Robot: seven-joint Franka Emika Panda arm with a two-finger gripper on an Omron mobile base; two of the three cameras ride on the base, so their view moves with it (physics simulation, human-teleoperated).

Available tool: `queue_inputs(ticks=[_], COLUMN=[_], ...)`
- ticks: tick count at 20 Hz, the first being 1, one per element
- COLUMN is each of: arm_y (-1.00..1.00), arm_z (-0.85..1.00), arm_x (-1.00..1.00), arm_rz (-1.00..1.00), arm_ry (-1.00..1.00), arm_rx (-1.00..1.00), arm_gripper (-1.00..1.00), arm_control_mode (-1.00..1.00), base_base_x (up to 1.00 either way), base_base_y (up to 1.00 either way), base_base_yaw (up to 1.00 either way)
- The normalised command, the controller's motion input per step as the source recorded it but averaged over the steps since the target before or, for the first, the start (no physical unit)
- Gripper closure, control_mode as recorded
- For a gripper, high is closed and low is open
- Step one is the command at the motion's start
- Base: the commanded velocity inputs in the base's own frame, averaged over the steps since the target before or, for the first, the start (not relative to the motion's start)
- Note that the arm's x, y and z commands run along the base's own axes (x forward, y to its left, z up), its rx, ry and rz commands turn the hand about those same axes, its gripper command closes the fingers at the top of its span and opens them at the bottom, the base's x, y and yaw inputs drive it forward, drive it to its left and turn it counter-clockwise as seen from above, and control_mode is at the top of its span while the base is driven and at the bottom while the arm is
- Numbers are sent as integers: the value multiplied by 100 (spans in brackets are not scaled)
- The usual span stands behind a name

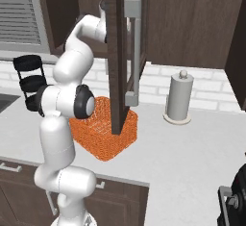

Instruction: Open the cabinet, pick up the bread from the cabinet and place it in the basket. Then move the basket to the dining counter.

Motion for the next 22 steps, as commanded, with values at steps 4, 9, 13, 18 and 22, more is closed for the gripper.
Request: queue_inputs(ticks=[4, 9, 13, 18, 22], arm_y=[0, 1, 4, 19, 15], arm_z=[-16, -33, -43, -27, -12], arm_x=[15, 17, -4, -31, -58], arm_rz=[2, 0, 0, 0, 0], arm_ry=[0, 1, 0, 0, -3], arm_rx=[0, 0, 0, 0, 0], arm_gripper=[100, 100, 100, 100, 100], arm_control_mode=[-100, -100, -100, -100, -100], base_base_x=[0, 0, 0, 0, 0], base_base_y=[0, 0, 0, 0, 0], base_base_yaw=[0, 0, 0, 0, 0])
